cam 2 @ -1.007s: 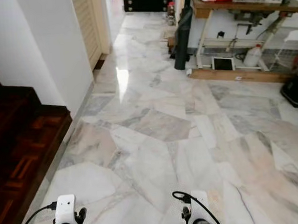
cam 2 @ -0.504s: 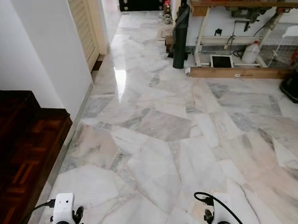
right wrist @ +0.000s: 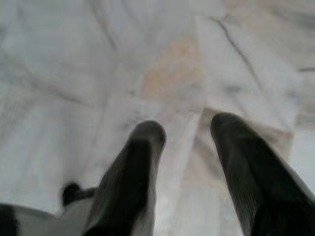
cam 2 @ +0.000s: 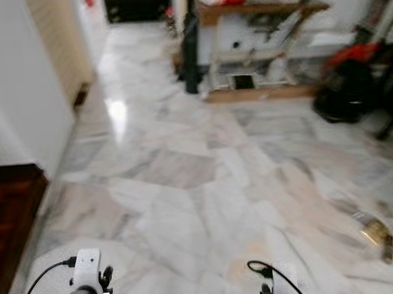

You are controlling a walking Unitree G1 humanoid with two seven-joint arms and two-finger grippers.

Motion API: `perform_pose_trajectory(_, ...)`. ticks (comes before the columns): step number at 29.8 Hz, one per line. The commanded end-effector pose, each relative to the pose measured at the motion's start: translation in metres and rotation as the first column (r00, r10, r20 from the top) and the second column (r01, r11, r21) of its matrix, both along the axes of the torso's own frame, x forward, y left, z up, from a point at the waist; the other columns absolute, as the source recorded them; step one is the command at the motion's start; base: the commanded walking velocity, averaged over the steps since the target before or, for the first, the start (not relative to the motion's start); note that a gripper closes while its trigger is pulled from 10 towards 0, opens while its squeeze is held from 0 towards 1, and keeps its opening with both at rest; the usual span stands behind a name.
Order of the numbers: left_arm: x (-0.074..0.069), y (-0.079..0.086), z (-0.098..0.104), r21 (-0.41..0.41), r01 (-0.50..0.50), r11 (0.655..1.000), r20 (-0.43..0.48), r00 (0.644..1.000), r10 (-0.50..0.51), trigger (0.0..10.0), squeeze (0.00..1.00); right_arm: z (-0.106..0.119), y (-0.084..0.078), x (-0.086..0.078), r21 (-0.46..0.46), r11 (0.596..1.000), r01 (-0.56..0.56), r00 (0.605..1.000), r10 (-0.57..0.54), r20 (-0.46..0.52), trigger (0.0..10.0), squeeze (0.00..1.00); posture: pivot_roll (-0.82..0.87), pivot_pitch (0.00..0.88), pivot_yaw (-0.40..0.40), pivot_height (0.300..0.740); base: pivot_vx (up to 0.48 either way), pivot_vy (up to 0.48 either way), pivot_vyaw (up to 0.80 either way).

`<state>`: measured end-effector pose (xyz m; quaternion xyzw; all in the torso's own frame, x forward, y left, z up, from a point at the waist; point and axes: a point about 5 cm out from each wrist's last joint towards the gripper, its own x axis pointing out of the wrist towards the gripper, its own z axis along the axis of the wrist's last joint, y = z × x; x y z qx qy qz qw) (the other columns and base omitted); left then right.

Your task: Sweep floor

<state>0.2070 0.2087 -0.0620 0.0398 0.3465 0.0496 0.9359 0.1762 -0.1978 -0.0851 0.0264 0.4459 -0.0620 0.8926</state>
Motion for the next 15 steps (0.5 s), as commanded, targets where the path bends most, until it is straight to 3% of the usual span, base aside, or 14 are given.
perform_pose_trajectory(1, 0.004, -0.001, 0.002, 0.002, -0.006, 1.000, 0.009, 1.000, 0.006, 10.0, 0.00, 0.000, 0.006, 0.003, -0.001, 1.000, -0.012, 1.000, 0.012, 0.000, 10.0, 0.00, -0.02, 0.000, 0.016, 0.740, 0.000, 0.000, -0.79)
perform_pose_trajectory(5, 0.004, -0.001, 0.002, 0.005, -0.006, 1.000, 0.010, 1.000, 0.006, 10.0, 0.00, 0.003, 0.017, 0.011, 0.006, 1.000, -0.020, 1.000, 0.019, 0.019, 10.0, 0.00, -0.03, 0.000, 0.017, 0.740, 0.000, 0.000, -0.79)
perform_pose_trajectory(15, 0.007, -0.003, 0.003, 0.004, 0.003, 1.000, 0.018, 1.000, -0.003, 10.0, 0.00, 0.003, 0.030, 0.014, 0.011, 1.000, -0.028, 0.999, 0.027, 0.029, 10.0, 0.00, -0.03, 0.000, 0.018, 0.740, 0.000, 0.000, -0.78)
